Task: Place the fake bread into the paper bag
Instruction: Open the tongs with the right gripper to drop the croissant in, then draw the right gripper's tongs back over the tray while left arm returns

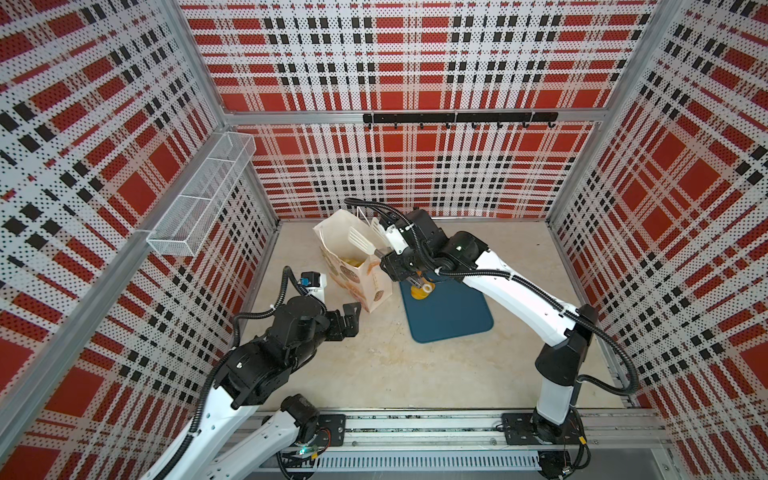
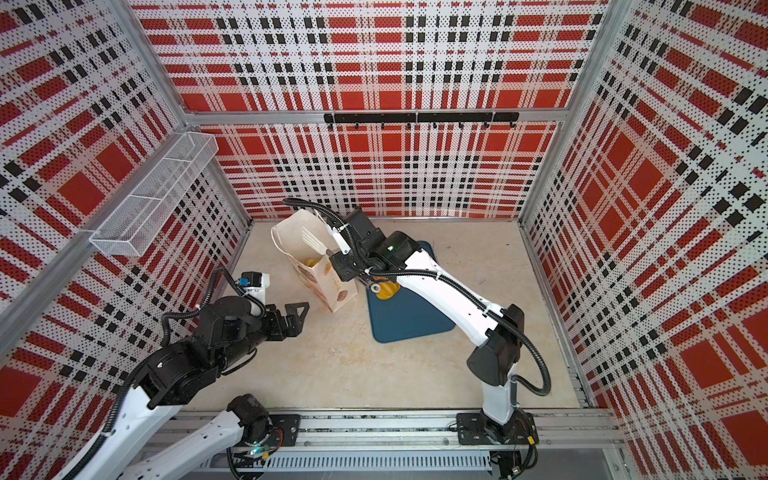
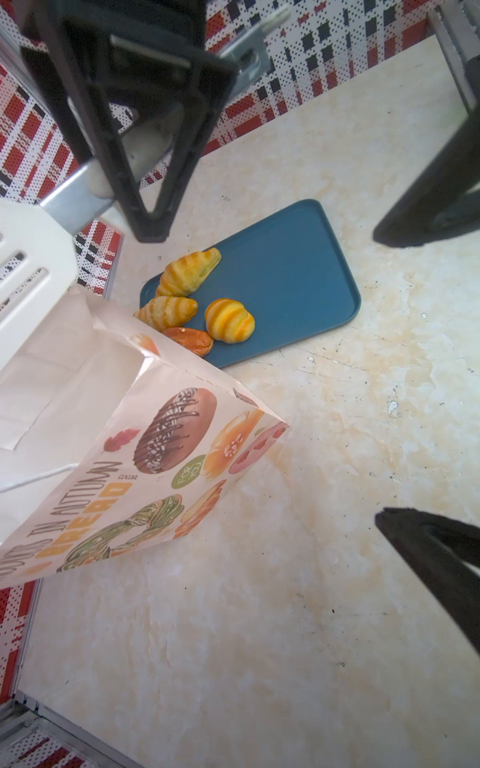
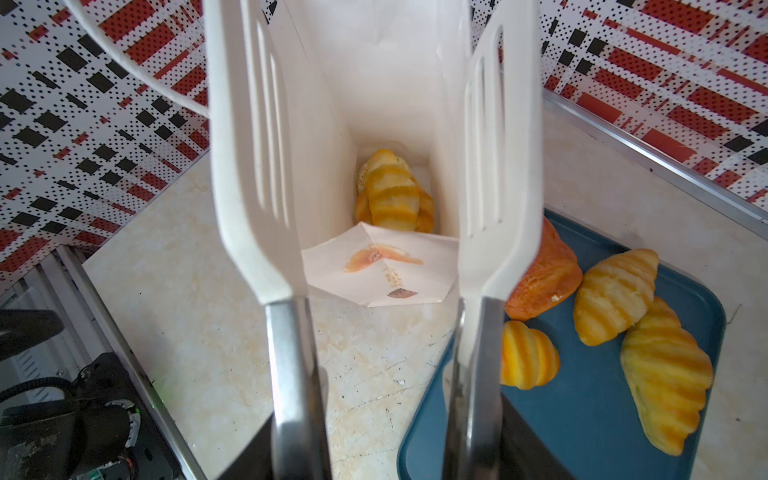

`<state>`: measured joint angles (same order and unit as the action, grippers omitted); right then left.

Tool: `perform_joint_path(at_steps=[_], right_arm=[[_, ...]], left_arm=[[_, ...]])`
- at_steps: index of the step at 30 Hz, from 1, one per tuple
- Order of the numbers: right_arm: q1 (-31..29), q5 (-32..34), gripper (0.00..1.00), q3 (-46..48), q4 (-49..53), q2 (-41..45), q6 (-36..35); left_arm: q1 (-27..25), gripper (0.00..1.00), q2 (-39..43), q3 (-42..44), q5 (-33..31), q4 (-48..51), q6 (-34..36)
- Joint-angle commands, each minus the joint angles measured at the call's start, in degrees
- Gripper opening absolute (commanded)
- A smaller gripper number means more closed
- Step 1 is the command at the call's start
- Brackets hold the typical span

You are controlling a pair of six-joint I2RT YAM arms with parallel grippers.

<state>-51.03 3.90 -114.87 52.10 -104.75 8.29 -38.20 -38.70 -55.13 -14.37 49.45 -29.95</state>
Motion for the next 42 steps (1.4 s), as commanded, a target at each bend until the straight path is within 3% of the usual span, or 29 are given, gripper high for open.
perform_joint_path(at_steps=[1, 7, 18, 42], right_arm=[[-0.1, 3.3, 0.58, 2.5, -3.5, 6.6, -1.4], [1.3, 7.6, 0.59, 11.8, -5.0, 13.2, -2.3], [7.5, 9.2, 0.58, 25.6, -5.4, 22.2, -0.9], [20.2, 7.8, 0.59, 43.9, -4.7, 26.6, 0.2]], left_arm=[[-2.6, 0.99, 0.1, 0.6, -4.7, 0.3, -1.4], [-7.3, 0.99, -0.1, 1.5, -8.2, -1.0, -2.9], [-15.4, 0.99, -3.6, 3.0, -12.3, -3.6, -5.5], [-23.3, 0.99, -18.8, 3.7, -9.3, -17.4, -7.3]])
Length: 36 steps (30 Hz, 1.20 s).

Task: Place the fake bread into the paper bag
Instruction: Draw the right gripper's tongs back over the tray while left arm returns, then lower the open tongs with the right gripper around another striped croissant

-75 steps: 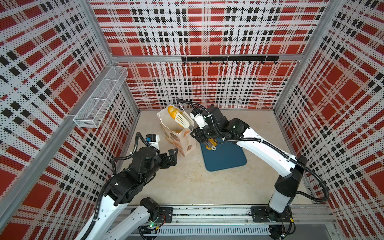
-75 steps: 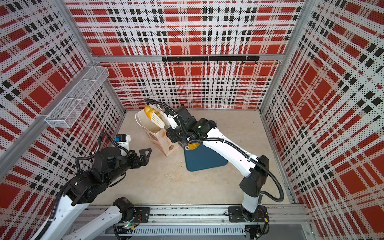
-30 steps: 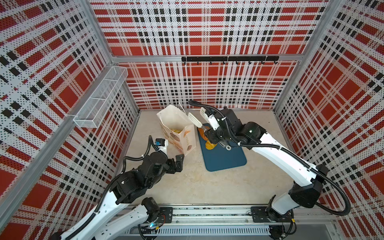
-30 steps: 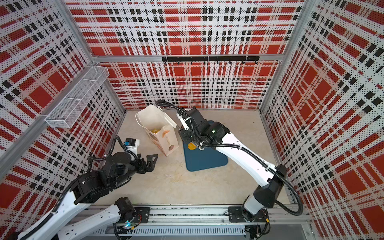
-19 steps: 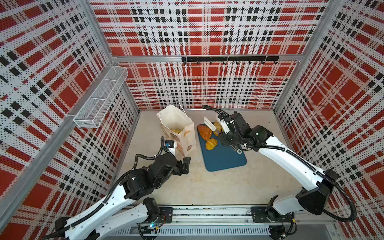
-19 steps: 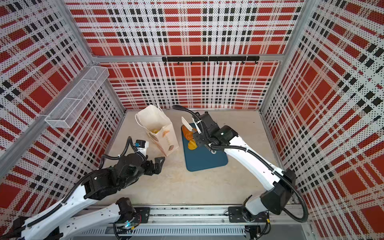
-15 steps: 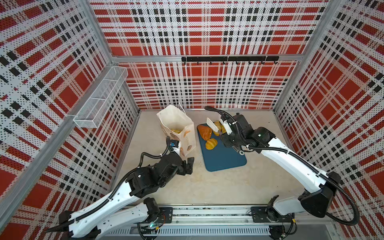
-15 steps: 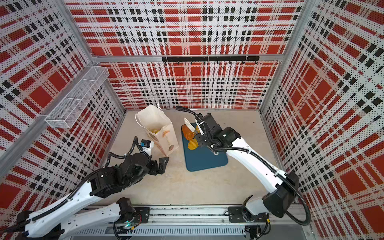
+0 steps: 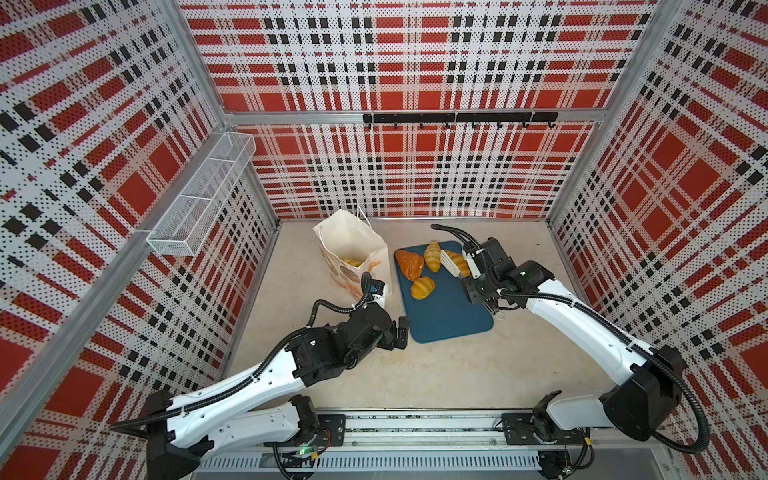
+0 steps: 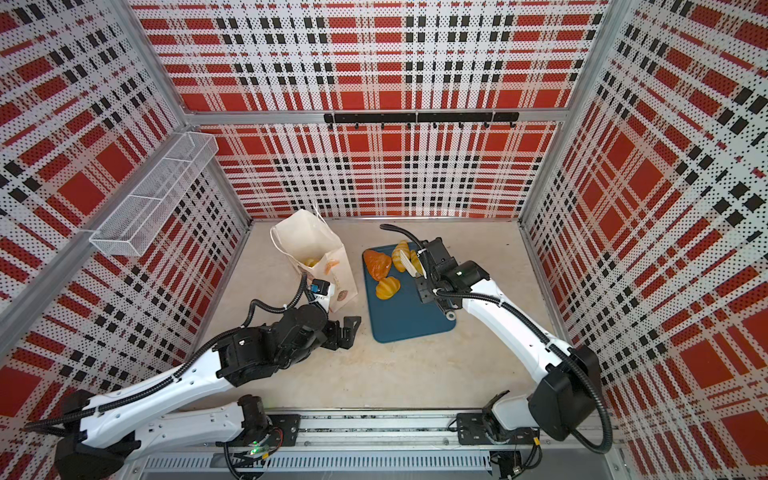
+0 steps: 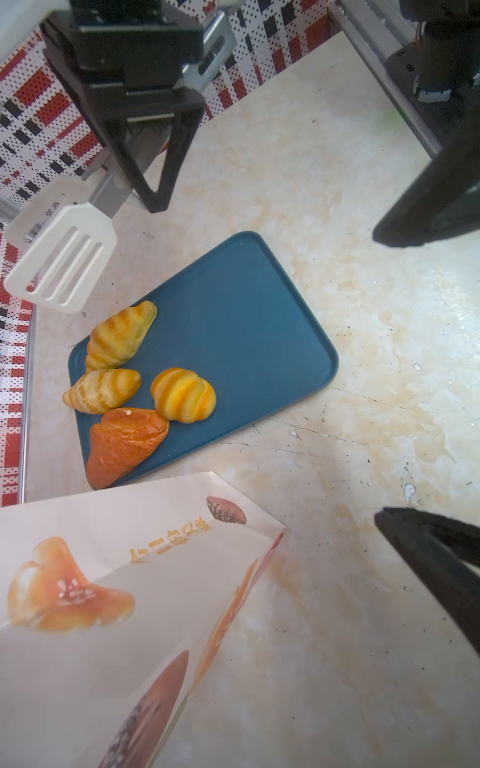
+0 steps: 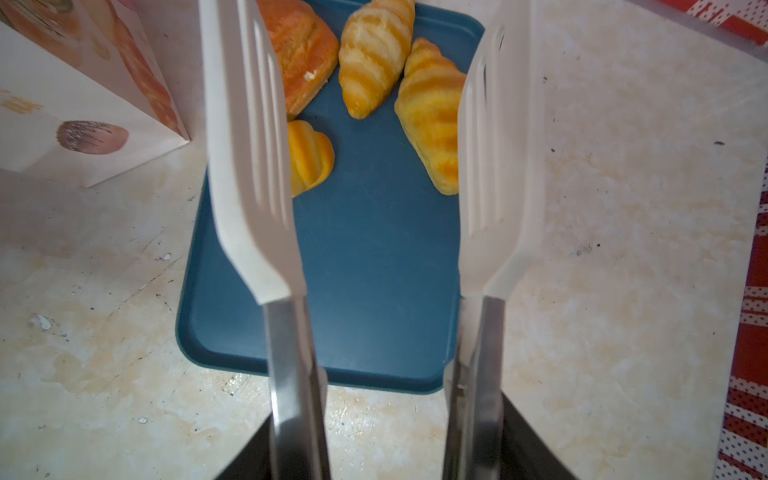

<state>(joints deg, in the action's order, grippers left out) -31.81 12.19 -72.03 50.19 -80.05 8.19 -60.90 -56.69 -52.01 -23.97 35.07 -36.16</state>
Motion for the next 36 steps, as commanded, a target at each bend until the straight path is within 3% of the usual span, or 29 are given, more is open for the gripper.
perform_joint_path(at_steps=[1, 13, 36], right_arm=[[1.5, -0.6, 0.59, 1.7, -3.0, 1.9, 0.4], [6.0, -3.0, 0.59, 7.7, -5.3, 1.3, 0.7], [9.7, -3.2, 0.60, 4.5, -6.2, -10.2, -3.6]], left_arm=[[-0.8, 0.99, -1.4, 0.7, 0.4, -3.4, -1.3], [-2.2, 0.99, -9.1, 1.9, 4.2, -10.4, -2.7], [-2.1, 0.99, -13.9, 4.3, 6.1, -13.2, -4.1]])
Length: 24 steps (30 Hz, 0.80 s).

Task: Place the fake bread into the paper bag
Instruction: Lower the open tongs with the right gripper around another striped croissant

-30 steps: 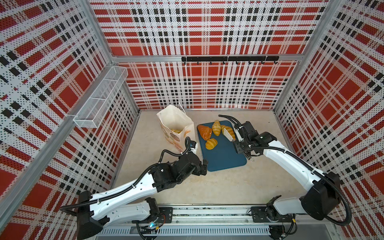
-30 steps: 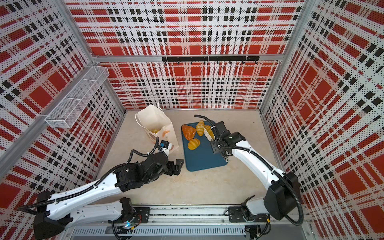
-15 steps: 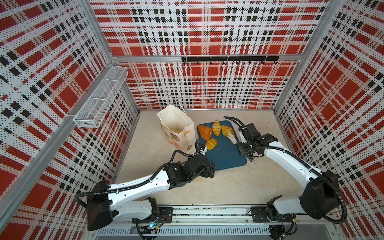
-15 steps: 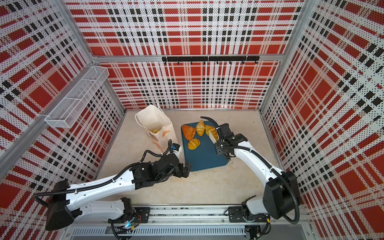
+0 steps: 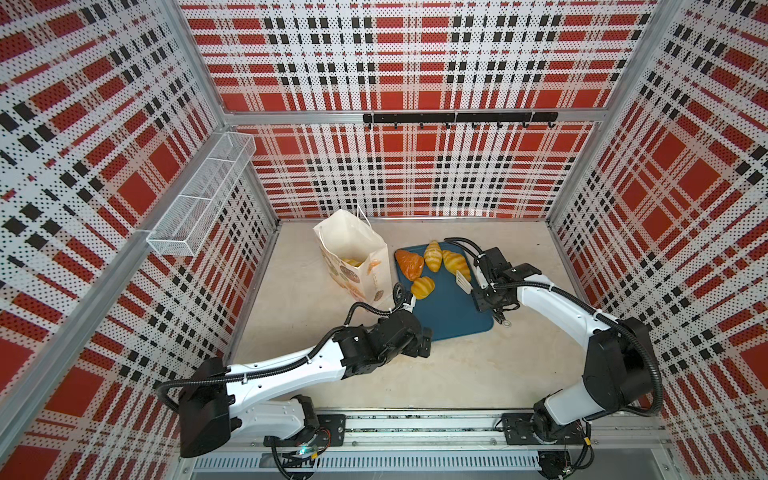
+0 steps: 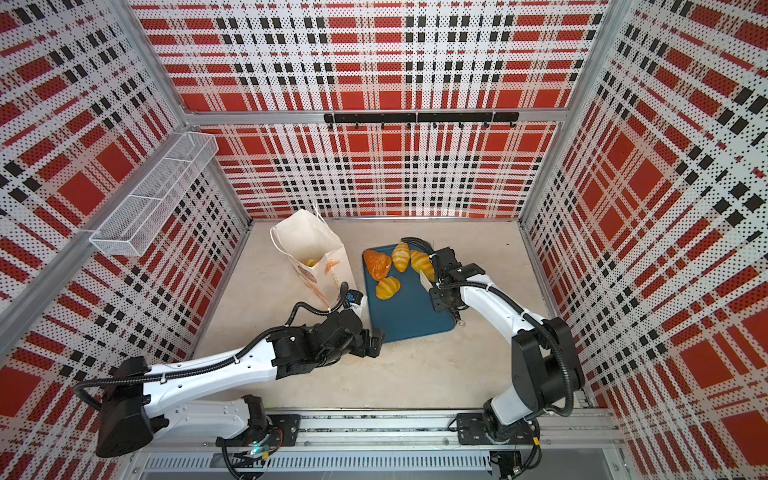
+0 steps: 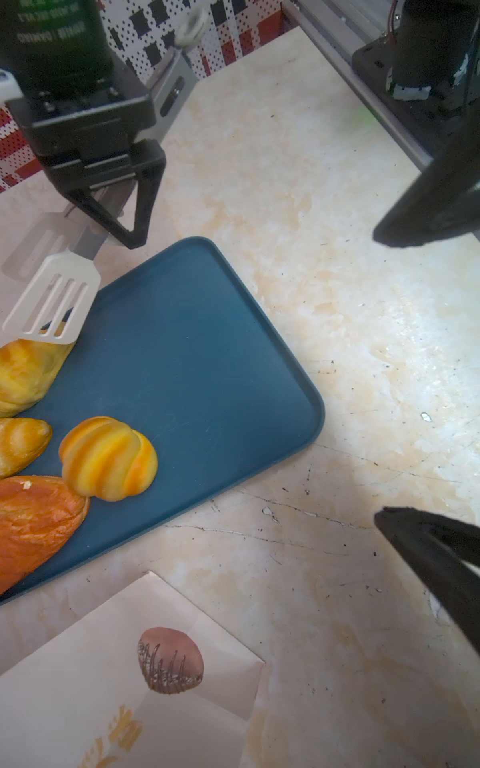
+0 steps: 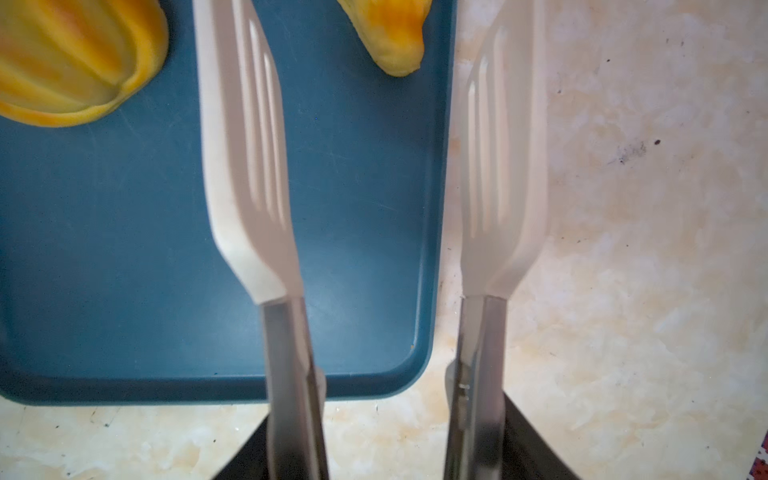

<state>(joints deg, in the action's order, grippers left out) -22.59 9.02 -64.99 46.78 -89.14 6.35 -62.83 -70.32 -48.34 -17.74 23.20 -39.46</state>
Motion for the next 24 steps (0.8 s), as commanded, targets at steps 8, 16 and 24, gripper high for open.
perform_joint_path(at_steps=[8, 16, 24], right_arm=[[1.3, 0.6, 0.59, -5.2, -4.2, -6.2, -4.4], [1.4, 0.6, 0.57, -9.2, -3.7, -11.1, -5.7], [1.4, -2.5, 0.52, -8.8, -2.3, -9.8, -5.5]], left_arm=[[0.2, 1.00, 0.1, 1.1, -0.4, -0.8, -1.2], [0.2, 0.99, 0.8, 2.0, -0.7, -0.6, -1.5], [1.2, 0.99, 3.3, 4.4, -0.6, -1.5, -2.6]])
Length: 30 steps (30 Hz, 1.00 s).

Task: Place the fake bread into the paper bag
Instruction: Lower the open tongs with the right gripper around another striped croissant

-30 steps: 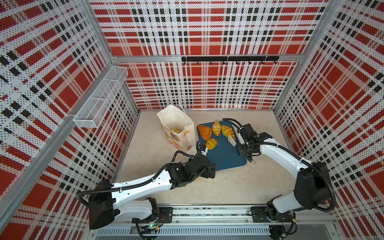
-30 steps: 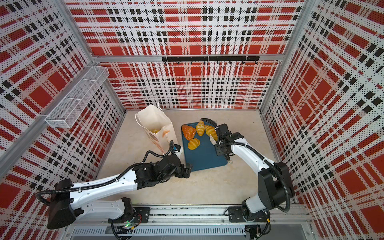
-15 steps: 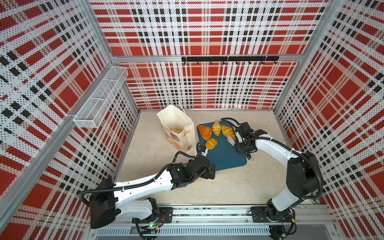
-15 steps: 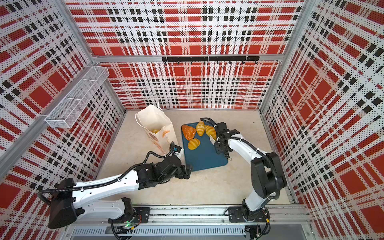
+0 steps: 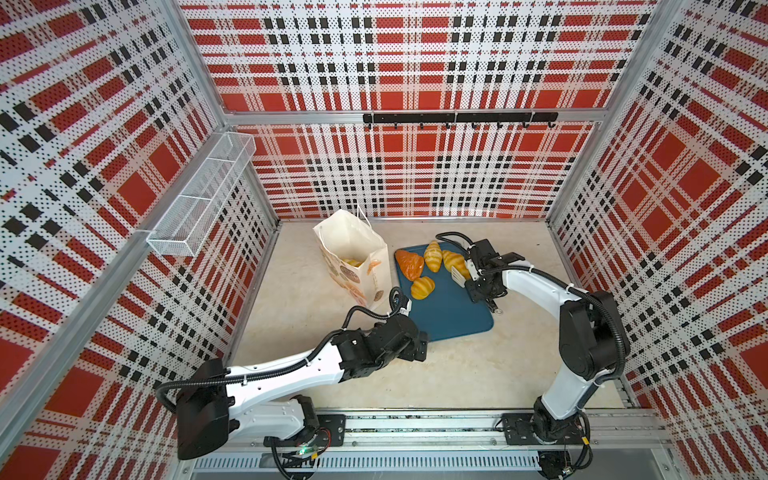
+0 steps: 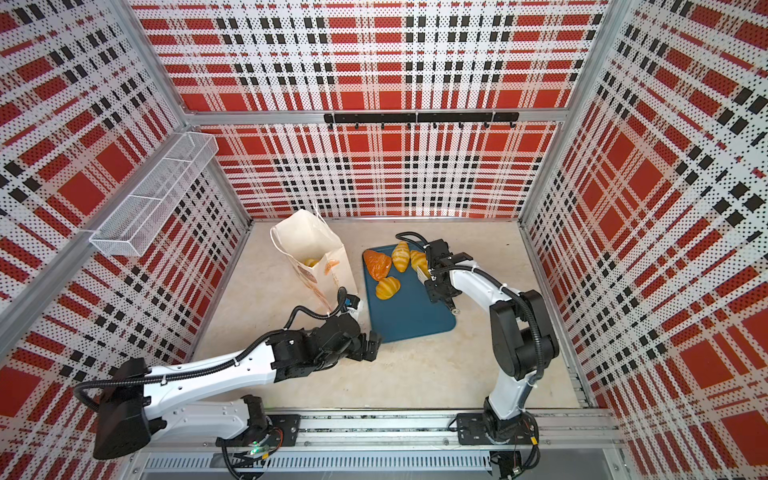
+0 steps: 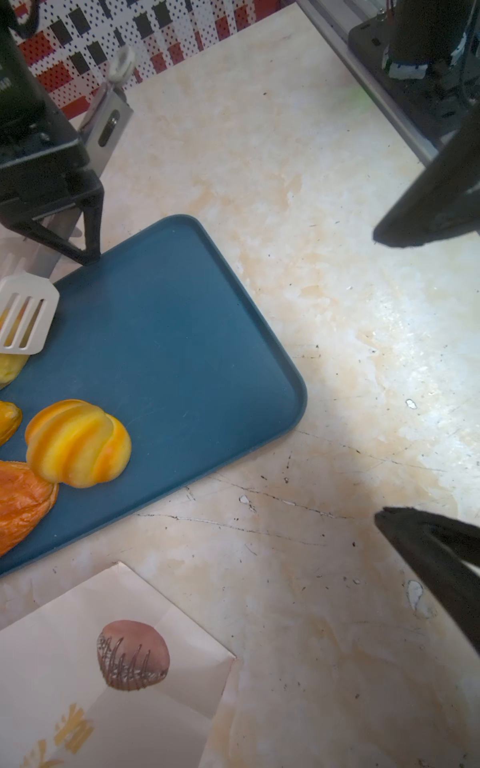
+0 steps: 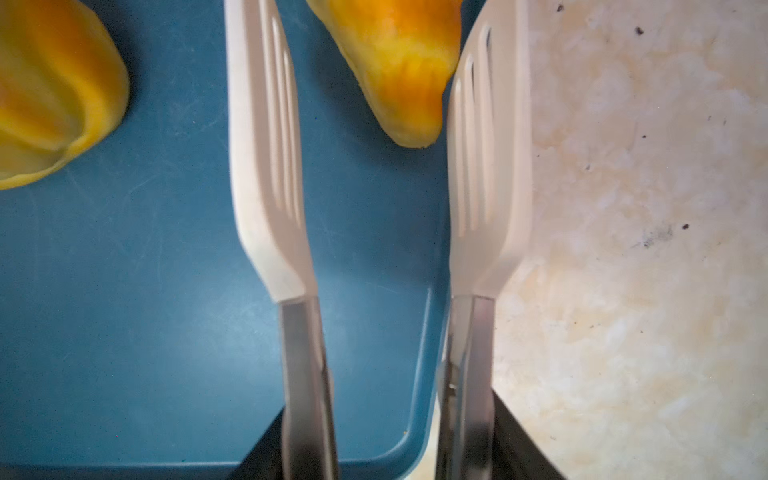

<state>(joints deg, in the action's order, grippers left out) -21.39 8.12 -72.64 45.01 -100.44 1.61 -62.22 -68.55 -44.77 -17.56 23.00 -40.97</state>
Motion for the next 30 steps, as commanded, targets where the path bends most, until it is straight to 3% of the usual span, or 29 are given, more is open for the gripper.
perform_joint_path(at_steps=[1, 13, 30], right_arm=[[0.1, -1.9, 0.52, -0.8, -0.3, 1.9, -0.6], [-0.2, -1.7, 0.52, 0.3, 1.1, 5.2, -1.3], [-0.2, 1.9, 0.57, -5.7, 0.5, -3.2, -3.7]], left_arm=[[0.6, 0.99, 1.7, 1.0, -0.8, -1.3, -1.1], [0.9, 0.99, 1.7, 1.4, -0.3, -1.9, -1.3], [1.1, 0.99, 3.2, 2.2, -1.1, -0.8, -1.7]])
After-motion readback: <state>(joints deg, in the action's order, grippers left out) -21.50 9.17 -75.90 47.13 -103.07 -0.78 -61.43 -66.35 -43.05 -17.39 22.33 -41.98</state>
